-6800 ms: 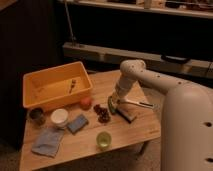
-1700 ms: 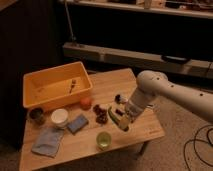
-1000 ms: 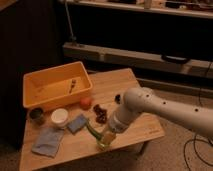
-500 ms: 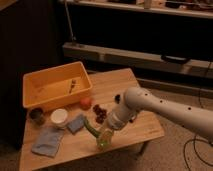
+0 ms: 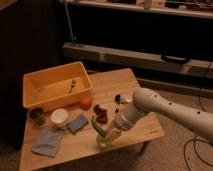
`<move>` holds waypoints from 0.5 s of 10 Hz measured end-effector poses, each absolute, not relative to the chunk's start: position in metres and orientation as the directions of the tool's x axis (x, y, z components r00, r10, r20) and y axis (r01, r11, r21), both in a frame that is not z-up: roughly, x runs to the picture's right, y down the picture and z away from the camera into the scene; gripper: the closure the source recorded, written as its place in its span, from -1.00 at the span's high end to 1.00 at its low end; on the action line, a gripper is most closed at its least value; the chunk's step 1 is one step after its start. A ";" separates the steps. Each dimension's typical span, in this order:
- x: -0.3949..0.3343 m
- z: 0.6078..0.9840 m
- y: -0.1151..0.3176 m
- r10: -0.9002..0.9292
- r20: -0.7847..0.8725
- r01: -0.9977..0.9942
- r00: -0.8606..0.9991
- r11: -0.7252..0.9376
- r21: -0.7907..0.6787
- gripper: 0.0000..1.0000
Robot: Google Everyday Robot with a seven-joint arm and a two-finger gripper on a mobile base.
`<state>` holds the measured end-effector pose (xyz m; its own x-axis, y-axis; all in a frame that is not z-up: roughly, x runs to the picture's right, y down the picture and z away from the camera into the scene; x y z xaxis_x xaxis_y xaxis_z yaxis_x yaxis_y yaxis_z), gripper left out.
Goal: Place pepper in plastic cup
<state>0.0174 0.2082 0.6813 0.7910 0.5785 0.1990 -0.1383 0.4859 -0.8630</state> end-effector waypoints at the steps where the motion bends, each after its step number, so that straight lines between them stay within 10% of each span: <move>1: 0.020 0.681 0.209 0.566 0.191 -0.138 0.802 0.487 -0.863 -0.76; 5: 0.014 0.684 0.212 0.528 0.176 -0.132 0.831 0.494 -0.859 0.09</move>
